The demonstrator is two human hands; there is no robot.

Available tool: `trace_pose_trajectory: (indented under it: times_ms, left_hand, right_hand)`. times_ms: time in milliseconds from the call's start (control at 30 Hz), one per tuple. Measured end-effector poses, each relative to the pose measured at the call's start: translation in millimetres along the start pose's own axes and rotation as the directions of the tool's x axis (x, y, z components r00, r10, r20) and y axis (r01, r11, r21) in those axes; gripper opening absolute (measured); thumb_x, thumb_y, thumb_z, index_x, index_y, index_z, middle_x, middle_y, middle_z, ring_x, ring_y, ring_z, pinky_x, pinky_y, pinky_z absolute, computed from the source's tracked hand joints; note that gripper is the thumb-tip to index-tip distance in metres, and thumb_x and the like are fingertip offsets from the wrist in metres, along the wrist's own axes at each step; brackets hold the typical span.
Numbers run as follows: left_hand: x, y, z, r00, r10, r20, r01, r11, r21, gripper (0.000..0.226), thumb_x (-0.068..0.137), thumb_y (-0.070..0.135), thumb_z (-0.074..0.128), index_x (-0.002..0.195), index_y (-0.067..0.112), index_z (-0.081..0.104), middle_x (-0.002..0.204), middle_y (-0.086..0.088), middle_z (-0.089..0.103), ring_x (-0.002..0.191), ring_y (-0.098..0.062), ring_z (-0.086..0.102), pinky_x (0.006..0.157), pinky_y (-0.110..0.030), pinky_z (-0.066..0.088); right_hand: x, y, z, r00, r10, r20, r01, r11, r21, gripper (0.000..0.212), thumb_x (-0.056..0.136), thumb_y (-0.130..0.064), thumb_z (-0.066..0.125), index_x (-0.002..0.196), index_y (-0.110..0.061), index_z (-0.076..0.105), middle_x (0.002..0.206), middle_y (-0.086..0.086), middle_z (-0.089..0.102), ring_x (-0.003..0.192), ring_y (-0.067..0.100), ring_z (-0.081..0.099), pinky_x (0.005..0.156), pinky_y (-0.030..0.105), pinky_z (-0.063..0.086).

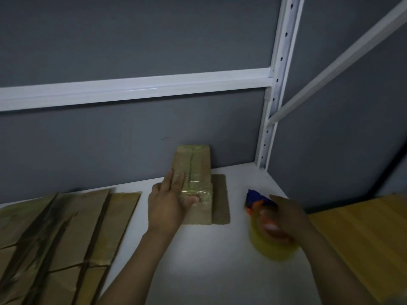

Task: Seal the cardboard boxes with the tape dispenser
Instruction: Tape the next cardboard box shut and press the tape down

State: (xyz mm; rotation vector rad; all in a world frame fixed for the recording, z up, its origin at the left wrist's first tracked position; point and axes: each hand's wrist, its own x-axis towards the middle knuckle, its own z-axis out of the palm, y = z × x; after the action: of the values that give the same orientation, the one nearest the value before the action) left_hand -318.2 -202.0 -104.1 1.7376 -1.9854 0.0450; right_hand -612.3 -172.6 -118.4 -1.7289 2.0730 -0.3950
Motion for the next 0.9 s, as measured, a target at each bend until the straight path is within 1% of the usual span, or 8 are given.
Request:
trace_pose_trajectory:
  times_ms: [133,233,367,433,500,633,733,900]
  left_hand:
    - [2.0,5.7,2.2,0.999,0.024,0.035,-0.027,0.998,0.060,0.090,0.077,0.074,0.030,0.135,0.011,0.054,0.141,-0.018,0.051,0.115,-0.047,0.052,0.093,-0.053,0.044]
    - [-3.7,20.1,-1.8,0.997,0.046,-0.054,-0.047,0.999,-0.007,0.082,0.085,0.069,0.035,0.139,0.010,0.050,0.143,-0.016,0.048,0.128,-0.040,0.044,0.105,-0.050,0.037]
    - [-21.2,64.8,-14.7,0.966,0.112,-0.235,-0.192,0.916,-0.353,0.032,0.092,0.039,0.062,0.115,0.017,0.065,0.110,-0.008,0.067,0.093,-0.012,0.057,0.090,-0.005,0.038]
    - [-27.0,88.8,-21.5,0.988,0.142,-0.057,-0.151,0.837,-0.526,0.010,0.090,0.042,0.064,0.093,0.033,0.062,0.087,0.000,0.069,0.074,-0.013,0.059,0.070,-0.007,0.047]
    - [-28.3,104.5,-25.1,0.979,0.154,0.130,-0.029,0.747,-0.664,0.019,0.083,0.049,0.069,0.095,0.037,0.061,0.083,0.005,0.068,0.075,-0.009,0.064,0.066,-0.021,0.055]
    - [-16.8,104.6,-37.0,0.989,0.044,0.143,0.080,0.652,-0.754,0.035,0.082,0.020,0.076,0.108,0.036,0.058,0.086,0.022,0.064,0.078,0.020,0.057,0.063,0.000,0.042]
    - [-11.8,96.0,-37.8,0.976,0.067,0.207,0.120,0.629,-0.768,0.040,0.080,0.023,0.076,0.114,0.036,0.058,0.096,0.020,0.069,0.092,0.009,0.062,0.072,-0.004,0.046]
    - [-13.0,91.9,-41.0,0.993,-0.032,0.112,0.114,0.471,-0.875,0.049,0.077,0.004,0.077,0.117,0.023,0.057,0.103,0.007,0.071,0.092,-0.004,0.068,0.074,-0.017,0.054]
  right_hand:
    - [-8.7,3.3,-15.0,0.999,-0.013,0.031,0.019,0.981,-0.195,0.042,0.100,-0.028,0.044,0.141,-0.022,0.041,0.135,0.005,0.054,0.118,0.021,0.054,0.093,0.029,0.043]
    - [-11.5,9.8,-15.1,0.999,-0.030,-0.012,0.026,0.969,-0.246,0.020,0.093,-0.027,0.052,0.110,-0.021,0.061,0.100,0.001,0.067,0.086,0.016,0.062,0.070,0.025,0.047]
    - [-17.5,3.8,-17.9,0.985,-0.078,-0.153,0.086,0.995,0.044,0.015,0.085,-0.033,0.067,0.094,-0.023,0.061,0.079,-0.006,0.063,0.071,0.008,0.059,0.056,0.019,0.043]
    - [-22.8,-12.5,-26.8,0.956,-0.092,-0.279,0.148,0.971,0.189,0.020,0.084,-0.038,0.070,0.094,-0.027,0.057,0.078,-0.010,0.058,0.068,0.000,0.053,0.053,0.014,0.037]
    - [-27.0,-30.9,-40.3,0.914,-0.090,-0.397,0.204,0.945,0.256,0.026,0.082,-0.040,0.071,0.093,-0.026,0.052,0.077,-0.012,0.054,0.067,-0.001,0.050,0.053,0.013,0.033]
    - [-27.2,-53.4,-60.8,0.838,-0.176,-0.516,0.309,0.933,0.184,0.033,0.078,-0.041,0.075,0.090,-0.028,0.047,0.077,-0.012,0.048,0.065,-0.003,0.046,0.054,0.011,0.028]
    - [-22.6,-57.8,-60.0,0.806,-0.210,-0.554,0.377,0.903,0.207,0.034,0.075,-0.040,0.077,0.088,-0.029,0.048,0.078,-0.013,0.050,0.067,0.001,0.049,0.055,0.012,0.033]
    - [-5.2,-63.1,-68.7,0.878,-0.382,-0.289,0.474,0.602,0.643,0.069,0.061,-0.038,0.082,0.121,-0.039,0.047,0.113,-0.017,0.058,0.097,-0.002,0.060,0.071,0.014,0.050]
